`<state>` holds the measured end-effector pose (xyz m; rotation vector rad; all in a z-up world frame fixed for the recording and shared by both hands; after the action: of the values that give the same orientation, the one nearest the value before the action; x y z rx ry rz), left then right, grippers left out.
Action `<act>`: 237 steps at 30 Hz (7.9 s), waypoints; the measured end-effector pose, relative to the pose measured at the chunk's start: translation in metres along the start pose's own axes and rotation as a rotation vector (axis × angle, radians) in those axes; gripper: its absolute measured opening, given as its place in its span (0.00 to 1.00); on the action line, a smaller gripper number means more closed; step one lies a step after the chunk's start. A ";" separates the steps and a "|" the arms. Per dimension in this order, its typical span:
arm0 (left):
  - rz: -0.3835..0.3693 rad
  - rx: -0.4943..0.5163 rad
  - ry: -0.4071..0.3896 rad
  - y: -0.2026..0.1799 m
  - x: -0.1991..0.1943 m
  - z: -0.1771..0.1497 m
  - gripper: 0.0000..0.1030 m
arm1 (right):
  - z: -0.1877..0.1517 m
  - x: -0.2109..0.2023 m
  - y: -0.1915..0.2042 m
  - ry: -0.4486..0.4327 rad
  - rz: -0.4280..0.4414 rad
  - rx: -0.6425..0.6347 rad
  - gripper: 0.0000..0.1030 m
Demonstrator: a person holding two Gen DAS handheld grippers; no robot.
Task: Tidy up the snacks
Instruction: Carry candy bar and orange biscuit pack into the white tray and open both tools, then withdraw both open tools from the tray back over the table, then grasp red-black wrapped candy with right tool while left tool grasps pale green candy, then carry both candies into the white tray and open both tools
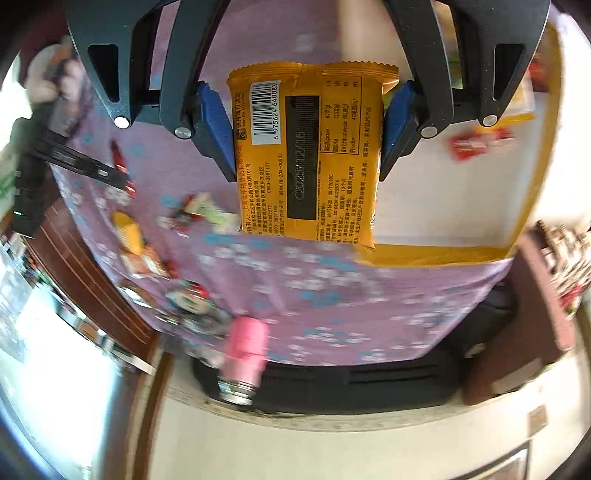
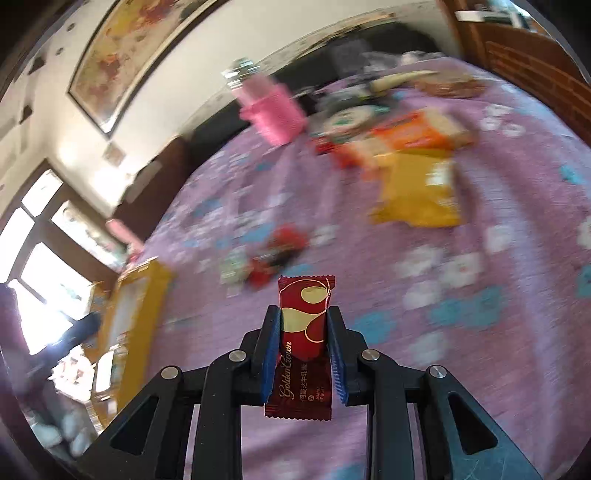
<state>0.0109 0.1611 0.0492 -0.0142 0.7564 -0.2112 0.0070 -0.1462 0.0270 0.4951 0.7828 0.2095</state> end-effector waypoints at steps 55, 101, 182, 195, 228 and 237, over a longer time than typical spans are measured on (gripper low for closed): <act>0.076 -0.443 -0.103 0.171 -0.077 -0.044 0.72 | -0.084 0.086 0.261 0.172 0.132 -0.386 0.50; 0.394 -0.445 -0.232 0.135 -0.138 -0.091 0.73 | -0.096 -0.006 0.197 0.098 0.209 -0.272 0.60; -0.178 -0.136 0.059 -0.058 -0.060 -0.120 0.81 | -0.038 -0.097 -0.062 -0.167 -0.281 0.012 0.73; -0.122 -0.092 -0.104 -0.039 -0.064 0.006 0.81 | 0.028 0.021 0.006 0.024 -0.084 -0.030 0.50; -0.085 -0.010 0.250 -0.116 0.150 -0.002 0.68 | 0.046 0.083 -0.012 0.032 -0.180 -0.056 0.26; -0.078 0.012 0.179 -0.107 0.142 0.004 0.18 | 0.041 0.083 -0.004 0.019 -0.168 -0.081 0.26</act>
<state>0.0942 0.0282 -0.0354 -0.0139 0.9341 -0.2936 0.0942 -0.1343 -0.0021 0.3493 0.8265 0.0890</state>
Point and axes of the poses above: each gripper's, at about its wrist camera, not at the fingertips, and x roughly the way its jaws point, y to its left, z to its top, the point moved 7 cm from there along x, roughly the way its jaws point, and after that the axes turned 5 degrees about -y, right-handed, at the moved point
